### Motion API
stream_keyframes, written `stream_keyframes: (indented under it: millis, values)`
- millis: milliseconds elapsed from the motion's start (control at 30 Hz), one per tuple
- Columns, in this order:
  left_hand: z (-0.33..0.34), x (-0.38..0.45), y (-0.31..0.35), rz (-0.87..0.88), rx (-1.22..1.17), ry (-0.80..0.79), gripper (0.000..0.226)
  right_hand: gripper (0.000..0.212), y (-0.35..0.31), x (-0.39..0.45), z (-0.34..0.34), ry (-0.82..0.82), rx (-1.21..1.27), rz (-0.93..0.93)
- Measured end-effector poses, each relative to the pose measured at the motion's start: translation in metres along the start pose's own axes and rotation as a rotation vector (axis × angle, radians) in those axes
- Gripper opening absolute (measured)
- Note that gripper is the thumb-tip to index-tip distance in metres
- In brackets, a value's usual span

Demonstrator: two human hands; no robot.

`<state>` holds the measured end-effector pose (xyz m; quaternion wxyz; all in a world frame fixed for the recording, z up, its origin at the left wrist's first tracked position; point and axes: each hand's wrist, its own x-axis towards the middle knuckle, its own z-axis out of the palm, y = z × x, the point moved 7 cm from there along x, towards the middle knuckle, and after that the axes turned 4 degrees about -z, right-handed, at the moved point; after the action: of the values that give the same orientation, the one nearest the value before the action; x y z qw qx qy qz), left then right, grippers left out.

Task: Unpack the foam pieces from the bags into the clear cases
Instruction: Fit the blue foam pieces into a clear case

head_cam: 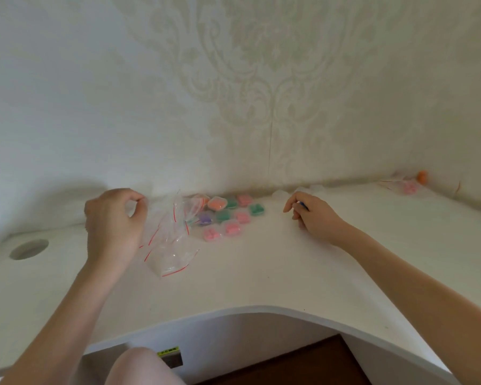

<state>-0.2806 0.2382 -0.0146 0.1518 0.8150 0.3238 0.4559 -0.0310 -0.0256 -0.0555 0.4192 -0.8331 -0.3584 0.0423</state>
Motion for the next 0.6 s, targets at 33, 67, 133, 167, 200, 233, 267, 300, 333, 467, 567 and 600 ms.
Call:
stream_keyframes:
  millis: [33,67,133,167,200,233,267,300,333,467,567,600]
  values:
    - [-0.003,0.001,0.01,0.027,-0.025,0.023,0.01,0.033,0.001,0.0,-0.002,0.018,-0.01,-0.003]
    - [-0.004,0.002,0.024,0.062,-0.058,0.036,0.01,0.034,0.001,0.0,-0.006,0.046,-0.016,0.004]
    - [0.005,0.003,0.053,0.128,-0.129,0.007,0.013,0.032,0.004,0.0,-0.016,0.133,-0.02,0.027]
    - [0.013,0.003,0.069,0.156,-0.16,-0.026,0.015,0.031,0.005,0.0,-0.022,0.177,-0.022,0.032]
    - [0.024,0.002,0.087,0.186,-0.183,-0.062,0.016,0.03,0.007,0.0,-0.028,0.211,-0.028,0.041]
    - [0.036,-0.001,0.107,0.226,-0.192,-0.102,0.017,0.031,0.011,0.0,-0.034,0.243,-0.036,0.062]
    - [0.05,-0.006,0.13,0.278,-0.185,-0.146,0.016,0.033,0.016,-0.001,-0.04,0.273,-0.042,0.087]
    - [0.067,-0.014,0.153,0.343,-0.176,-0.193,0.015,0.034,0.021,-0.003,-0.047,0.304,-0.04,0.107]
    - [0.085,-0.023,0.177,0.407,-0.168,-0.25,0.016,0.035,0.028,-0.004,-0.053,0.333,-0.037,0.115]
    - [0.177,-0.06,0.238,0.551,0.0,-0.547,0.034,0.033,0.056,-0.016,-0.071,0.452,-0.034,0.14]
    - [0.23,-0.07,0.241,0.531,0.141,-0.64,0.045,0.038,0.065,-0.019,-0.071,0.475,0.016,0.117]
    - [0.243,-0.07,0.241,0.512,0.155,-0.646,0.048,0.037,0.068,-0.018,-0.072,0.48,0.02,0.11]
